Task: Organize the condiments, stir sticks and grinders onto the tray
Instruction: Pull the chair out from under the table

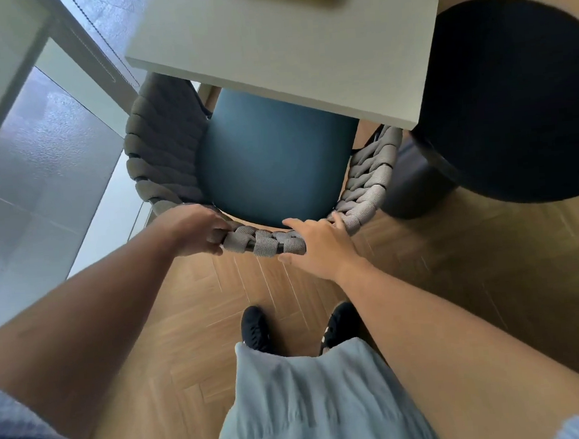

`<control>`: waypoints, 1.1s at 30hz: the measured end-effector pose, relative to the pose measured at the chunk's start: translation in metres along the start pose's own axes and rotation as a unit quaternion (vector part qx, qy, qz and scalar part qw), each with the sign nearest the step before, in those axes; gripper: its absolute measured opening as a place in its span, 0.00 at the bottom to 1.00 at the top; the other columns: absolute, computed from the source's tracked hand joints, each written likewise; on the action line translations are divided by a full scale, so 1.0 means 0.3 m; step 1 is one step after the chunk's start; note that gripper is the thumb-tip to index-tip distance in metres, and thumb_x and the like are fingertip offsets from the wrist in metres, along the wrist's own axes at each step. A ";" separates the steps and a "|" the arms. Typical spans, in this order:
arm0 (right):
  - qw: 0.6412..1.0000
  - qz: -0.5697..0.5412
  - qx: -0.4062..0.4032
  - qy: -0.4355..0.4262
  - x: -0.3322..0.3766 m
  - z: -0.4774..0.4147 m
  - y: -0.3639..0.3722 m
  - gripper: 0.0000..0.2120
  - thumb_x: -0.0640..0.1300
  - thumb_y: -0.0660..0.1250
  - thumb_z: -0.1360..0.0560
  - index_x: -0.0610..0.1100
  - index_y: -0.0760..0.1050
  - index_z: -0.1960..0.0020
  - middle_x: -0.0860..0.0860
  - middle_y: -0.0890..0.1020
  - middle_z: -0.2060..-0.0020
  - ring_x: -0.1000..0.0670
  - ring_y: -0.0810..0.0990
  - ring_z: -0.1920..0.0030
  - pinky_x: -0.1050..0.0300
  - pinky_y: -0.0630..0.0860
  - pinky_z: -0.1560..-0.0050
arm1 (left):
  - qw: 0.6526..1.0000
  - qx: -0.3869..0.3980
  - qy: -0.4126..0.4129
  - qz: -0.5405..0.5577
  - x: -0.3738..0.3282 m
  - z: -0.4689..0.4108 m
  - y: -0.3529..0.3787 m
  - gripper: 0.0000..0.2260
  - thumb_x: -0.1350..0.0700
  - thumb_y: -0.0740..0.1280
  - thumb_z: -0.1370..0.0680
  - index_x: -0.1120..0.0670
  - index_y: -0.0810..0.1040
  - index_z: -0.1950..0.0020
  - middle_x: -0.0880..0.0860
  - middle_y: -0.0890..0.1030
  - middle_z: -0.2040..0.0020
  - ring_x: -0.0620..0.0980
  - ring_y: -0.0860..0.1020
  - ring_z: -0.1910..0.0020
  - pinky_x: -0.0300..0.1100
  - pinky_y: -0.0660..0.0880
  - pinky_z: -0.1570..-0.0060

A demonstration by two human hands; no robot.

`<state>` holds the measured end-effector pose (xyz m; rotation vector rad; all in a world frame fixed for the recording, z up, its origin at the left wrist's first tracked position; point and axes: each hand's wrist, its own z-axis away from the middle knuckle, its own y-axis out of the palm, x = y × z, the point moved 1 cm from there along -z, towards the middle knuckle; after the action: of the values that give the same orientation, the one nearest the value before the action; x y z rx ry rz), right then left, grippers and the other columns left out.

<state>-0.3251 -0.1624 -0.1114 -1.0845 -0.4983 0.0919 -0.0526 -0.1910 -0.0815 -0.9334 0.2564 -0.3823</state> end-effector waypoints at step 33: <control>0.986 0.006 -0.090 0.138 0.153 -0.179 0.007 0.18 0.60 0.63 0.20 0.58 0.73 0.32 0.54 0.81 0.43 0.44 0.75 0.37 0.28 0.46 0.25 | 0.993 -0.104 0.037 -0.039 0.137 -0.115 -0.090 0.21 0.45 0.75 0.25 0.42 0.78 0.33 0.45 0.85 0.46 0.51 0.84 0.50 0.47 0.82 0.56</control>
<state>-0.2610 -0.1913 -0.1174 -1.2540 -0.2533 -0.0940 -0.0340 -0.2480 -0.0812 -1.1370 0.3331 -0.4703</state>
